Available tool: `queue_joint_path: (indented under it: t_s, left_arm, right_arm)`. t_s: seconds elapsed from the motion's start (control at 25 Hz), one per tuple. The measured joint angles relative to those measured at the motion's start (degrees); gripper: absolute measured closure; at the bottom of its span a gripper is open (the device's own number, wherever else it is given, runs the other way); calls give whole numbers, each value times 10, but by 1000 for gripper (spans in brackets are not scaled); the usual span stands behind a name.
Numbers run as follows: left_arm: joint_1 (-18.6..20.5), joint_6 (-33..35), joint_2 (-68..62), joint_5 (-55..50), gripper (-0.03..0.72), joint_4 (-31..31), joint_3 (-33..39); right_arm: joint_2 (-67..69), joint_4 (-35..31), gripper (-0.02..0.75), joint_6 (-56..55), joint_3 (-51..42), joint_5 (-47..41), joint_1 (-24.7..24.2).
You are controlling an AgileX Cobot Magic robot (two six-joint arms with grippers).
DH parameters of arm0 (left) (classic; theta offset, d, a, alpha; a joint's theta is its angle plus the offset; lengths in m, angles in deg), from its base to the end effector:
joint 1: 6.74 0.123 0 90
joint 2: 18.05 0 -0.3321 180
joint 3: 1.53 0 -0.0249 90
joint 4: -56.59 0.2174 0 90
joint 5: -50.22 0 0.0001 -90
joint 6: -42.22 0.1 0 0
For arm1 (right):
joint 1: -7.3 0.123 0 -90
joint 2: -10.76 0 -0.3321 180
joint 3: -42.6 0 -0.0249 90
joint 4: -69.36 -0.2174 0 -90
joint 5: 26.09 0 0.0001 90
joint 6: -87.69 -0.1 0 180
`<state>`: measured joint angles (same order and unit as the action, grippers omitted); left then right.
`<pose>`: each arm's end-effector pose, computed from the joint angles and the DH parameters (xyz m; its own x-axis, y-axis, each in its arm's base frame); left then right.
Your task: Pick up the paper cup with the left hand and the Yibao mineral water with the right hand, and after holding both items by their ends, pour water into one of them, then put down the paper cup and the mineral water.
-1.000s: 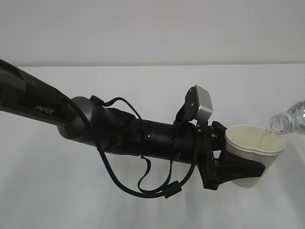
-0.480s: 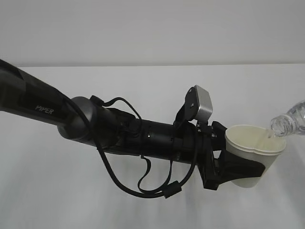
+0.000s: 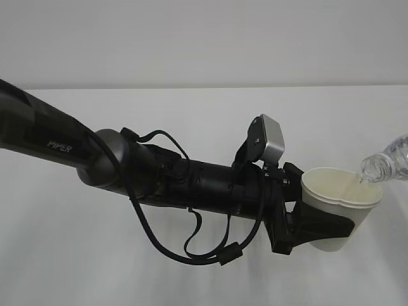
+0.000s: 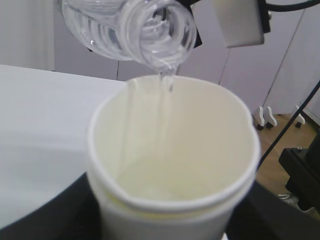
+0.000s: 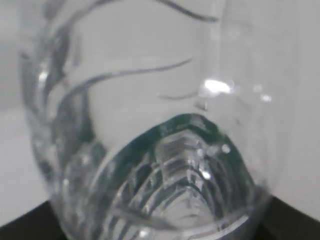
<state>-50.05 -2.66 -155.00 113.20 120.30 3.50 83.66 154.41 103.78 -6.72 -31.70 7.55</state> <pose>0.2765 -0.3704 0.1822 -0.1779 0.1348 -0.9748 0.9769 -0.0947 -0.1914 0.1833 -0.0090 0.2918 0.0280 -0.9765 0.2139 -0.5451 -0.1943 -0.8155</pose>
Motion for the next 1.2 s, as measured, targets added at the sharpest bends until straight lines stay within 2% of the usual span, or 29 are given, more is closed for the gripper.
queue_joint_path:
  t_s: [1.2]
  left_arm:
    - [0, 0, 0, 0, 227, 5, 0]
  right_arm:
    - [0, 15, 283, 0, 0, -2, 0]
